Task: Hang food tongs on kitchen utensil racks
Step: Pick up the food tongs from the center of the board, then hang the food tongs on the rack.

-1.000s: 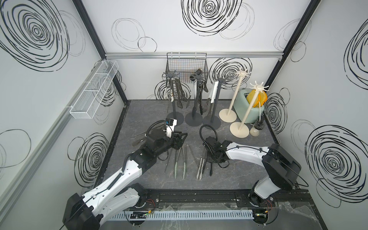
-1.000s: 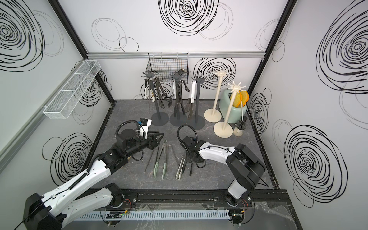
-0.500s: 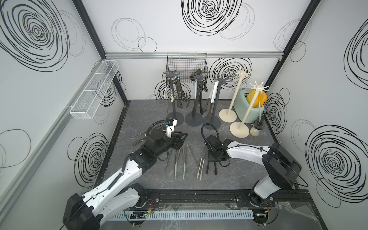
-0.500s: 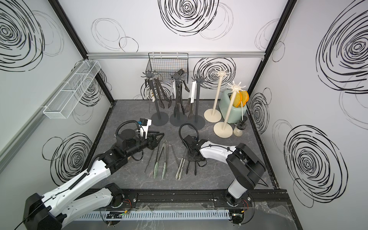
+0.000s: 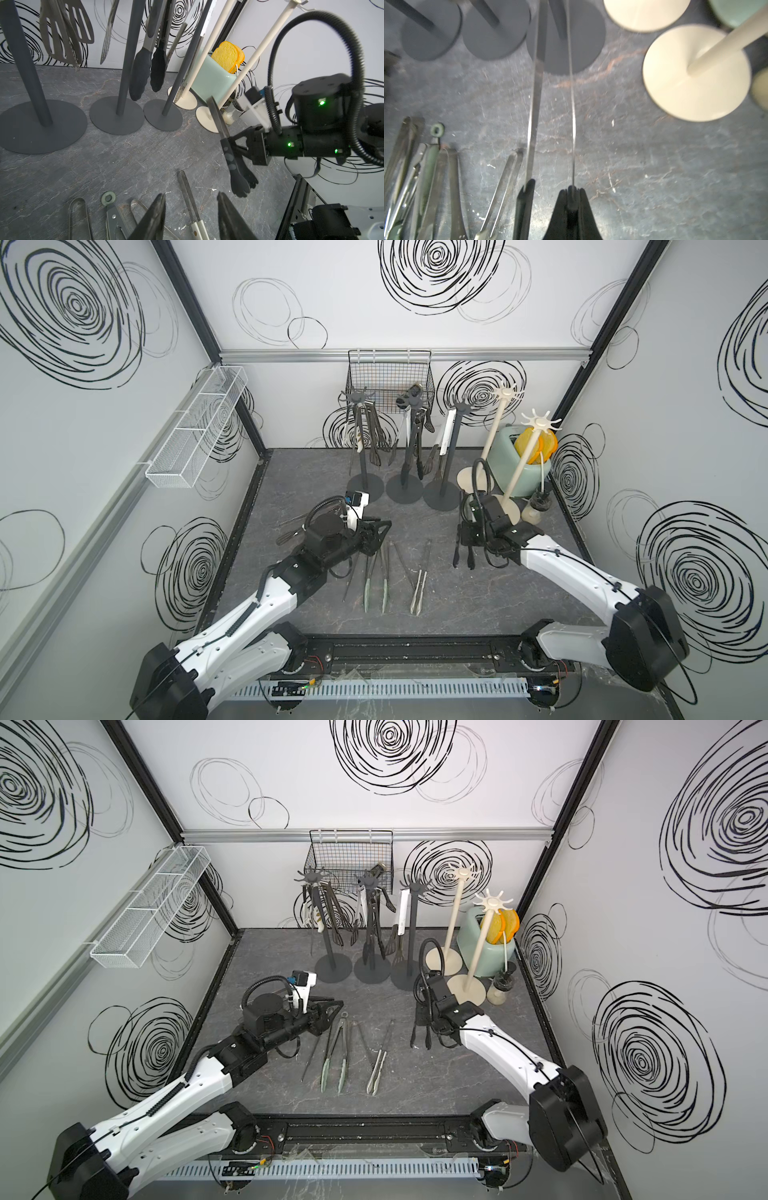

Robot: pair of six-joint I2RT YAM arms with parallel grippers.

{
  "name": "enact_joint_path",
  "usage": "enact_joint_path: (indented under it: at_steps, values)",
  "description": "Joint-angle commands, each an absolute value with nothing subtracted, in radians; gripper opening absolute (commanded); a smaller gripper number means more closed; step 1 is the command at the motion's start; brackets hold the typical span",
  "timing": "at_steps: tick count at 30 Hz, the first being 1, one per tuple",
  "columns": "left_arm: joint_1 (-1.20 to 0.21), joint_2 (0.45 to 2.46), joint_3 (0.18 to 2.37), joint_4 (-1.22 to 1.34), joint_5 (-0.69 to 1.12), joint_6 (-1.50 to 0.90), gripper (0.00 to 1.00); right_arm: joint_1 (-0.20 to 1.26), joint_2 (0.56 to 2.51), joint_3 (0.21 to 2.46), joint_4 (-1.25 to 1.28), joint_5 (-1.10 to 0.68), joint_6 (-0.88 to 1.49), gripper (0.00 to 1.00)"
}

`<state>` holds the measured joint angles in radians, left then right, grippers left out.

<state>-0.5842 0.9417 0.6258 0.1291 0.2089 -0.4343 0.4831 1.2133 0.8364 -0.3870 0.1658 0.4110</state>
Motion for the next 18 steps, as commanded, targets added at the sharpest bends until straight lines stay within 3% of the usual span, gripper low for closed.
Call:
enact_joint_path:
  at_steps: [1, 10, 18]
  values:
    - [-0.574, 0.928, 0.61, 0.235, 0.247, -0.451, 0.45, 0.404, 1.12, 0.838, -0.228, 0.079, 0.209, 0.0]
    - [-0.574, 0.922, 0.578, 0.285, 0.267, -0.447, 0.45, 0.244, 0.957, 0.828, 0.113, -0.196, 0.033, 0.0]
    - [-0.576, 0.923, 0.571, 0.296, 0.26, -0.443, 0.45, 0.191, 1.067, 0.957, 0.235, -0.295, -0.008, 0.0]
